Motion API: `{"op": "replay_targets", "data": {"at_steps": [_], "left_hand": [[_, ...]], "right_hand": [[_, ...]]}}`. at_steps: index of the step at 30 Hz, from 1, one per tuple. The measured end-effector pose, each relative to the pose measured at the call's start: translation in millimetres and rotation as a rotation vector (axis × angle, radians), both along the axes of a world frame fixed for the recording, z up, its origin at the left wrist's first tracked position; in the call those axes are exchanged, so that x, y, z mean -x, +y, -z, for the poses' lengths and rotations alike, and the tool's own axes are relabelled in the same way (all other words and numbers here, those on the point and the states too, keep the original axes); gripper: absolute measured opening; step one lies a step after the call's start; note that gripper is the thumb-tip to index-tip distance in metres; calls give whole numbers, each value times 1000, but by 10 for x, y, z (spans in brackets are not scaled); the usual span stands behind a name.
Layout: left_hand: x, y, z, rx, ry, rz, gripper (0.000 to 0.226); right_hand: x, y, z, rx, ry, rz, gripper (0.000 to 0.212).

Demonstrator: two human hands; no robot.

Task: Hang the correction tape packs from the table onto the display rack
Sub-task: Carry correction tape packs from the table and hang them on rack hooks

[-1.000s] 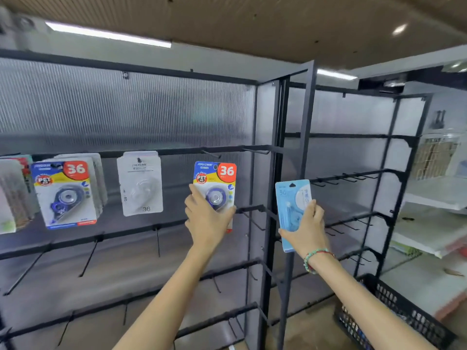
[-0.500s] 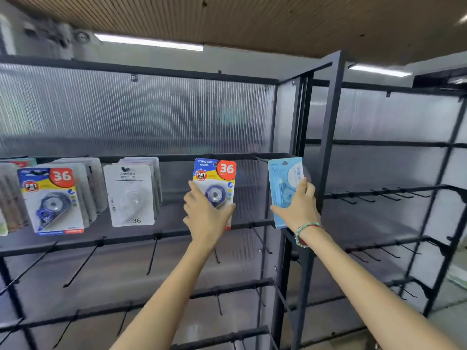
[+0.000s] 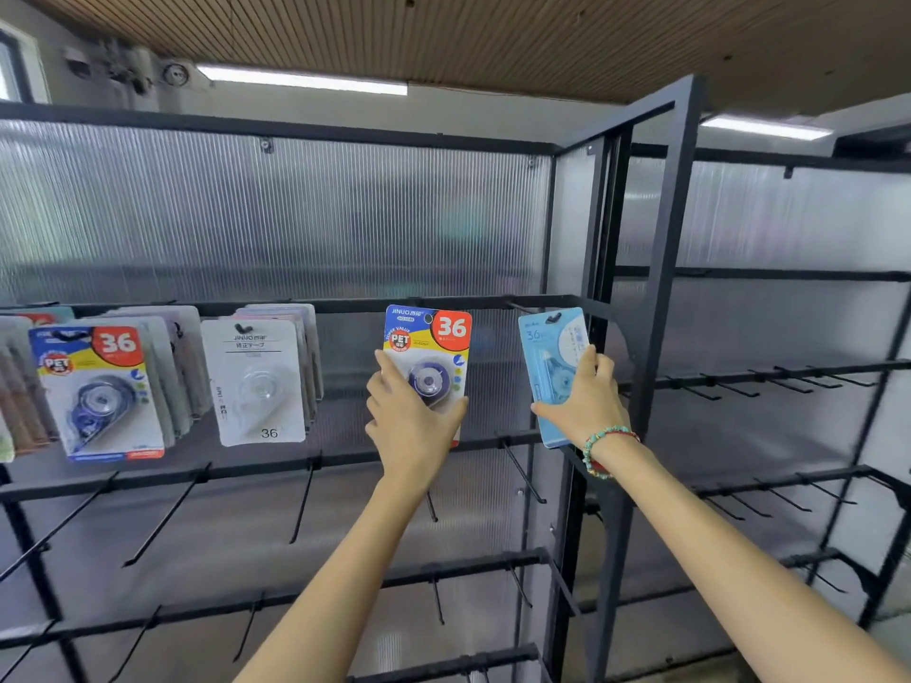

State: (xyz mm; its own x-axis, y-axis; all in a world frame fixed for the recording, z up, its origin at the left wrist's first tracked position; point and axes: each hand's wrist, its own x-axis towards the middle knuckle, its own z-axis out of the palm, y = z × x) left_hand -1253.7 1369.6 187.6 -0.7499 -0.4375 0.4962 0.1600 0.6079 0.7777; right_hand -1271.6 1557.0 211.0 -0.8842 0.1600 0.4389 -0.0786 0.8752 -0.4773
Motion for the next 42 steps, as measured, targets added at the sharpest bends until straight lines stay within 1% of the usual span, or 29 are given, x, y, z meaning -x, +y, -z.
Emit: {"op": "replay_targets", "data": {"at_steps": [4, 13, 23, 30, 36, 40, 42], "left_hand": [[30, 22, 73, 30, -19, 4, 110], [193, -59, 84, 33, -91, 7, 114], [555, -80, 113, 47, -94, 27, 119], [981, -158, 125, 83, -128, -26, 118], [1372, -212, 125, 76, -152, -83, 117], [1569, -191, 103, 52, -171, -119, 117], [1637, -173, 90, 46, -181, -140, 117]], "right_hand": [[83, 1, 26, 8, -4, -4, 105], [211, -20, 66, 21, -8, -1, 104], [475, -143, 118, 50, 11, 30, 105], [933, -193, 189, 75, 25, 22, 103], [1459, -295, 192, 171, 5, -41, 108], [1713, -294, 187, 122, -23, -31, 104], [1795, -301, 212, 108, -11, -23, 106]]}}
